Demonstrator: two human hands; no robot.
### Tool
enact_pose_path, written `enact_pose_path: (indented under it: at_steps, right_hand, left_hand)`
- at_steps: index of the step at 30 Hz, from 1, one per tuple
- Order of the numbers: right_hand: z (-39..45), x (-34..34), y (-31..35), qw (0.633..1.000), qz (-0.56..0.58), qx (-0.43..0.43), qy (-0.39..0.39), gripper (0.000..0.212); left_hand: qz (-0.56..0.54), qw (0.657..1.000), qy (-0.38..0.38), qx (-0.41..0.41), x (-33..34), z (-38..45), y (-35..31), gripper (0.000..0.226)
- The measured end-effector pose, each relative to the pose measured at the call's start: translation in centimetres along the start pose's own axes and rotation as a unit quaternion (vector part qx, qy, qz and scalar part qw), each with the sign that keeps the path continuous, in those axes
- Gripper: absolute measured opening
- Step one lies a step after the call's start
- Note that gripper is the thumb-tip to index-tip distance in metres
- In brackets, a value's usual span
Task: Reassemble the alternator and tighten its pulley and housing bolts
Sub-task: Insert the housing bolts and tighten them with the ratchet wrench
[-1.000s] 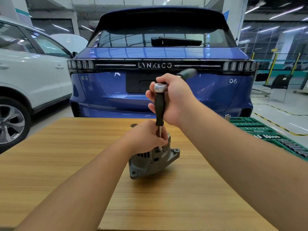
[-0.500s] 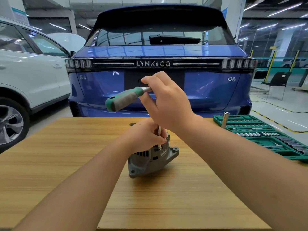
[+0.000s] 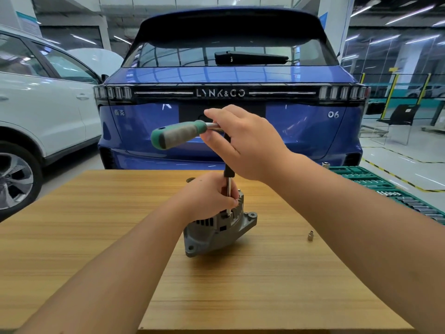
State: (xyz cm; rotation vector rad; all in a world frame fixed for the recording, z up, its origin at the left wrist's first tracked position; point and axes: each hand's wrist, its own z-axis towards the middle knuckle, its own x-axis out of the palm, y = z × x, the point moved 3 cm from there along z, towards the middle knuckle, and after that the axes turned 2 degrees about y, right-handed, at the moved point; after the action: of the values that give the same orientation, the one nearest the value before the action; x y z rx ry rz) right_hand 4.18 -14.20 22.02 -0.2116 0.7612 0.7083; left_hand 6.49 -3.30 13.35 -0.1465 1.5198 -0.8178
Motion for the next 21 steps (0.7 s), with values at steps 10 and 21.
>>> enact_pose_path:
  at_steps: [10, 21]
  right_hand:
    - [2.8, -1.2, 0.5, 0.982, -0.109, 0.026, 0.153, 0.043]
    - [1.6, 0.3, 0.1, 0.659, 0.614, 0.417, 0.123, 0.008]
  left_hand:
    - [0.003, 1.000, 0.001, 0.000, 0.1, 0.1, 0.2, 0.011]
    - [0.011, 1.000, 0.000, 0.010, 0.0, 0.4, 0.5, 0.014]
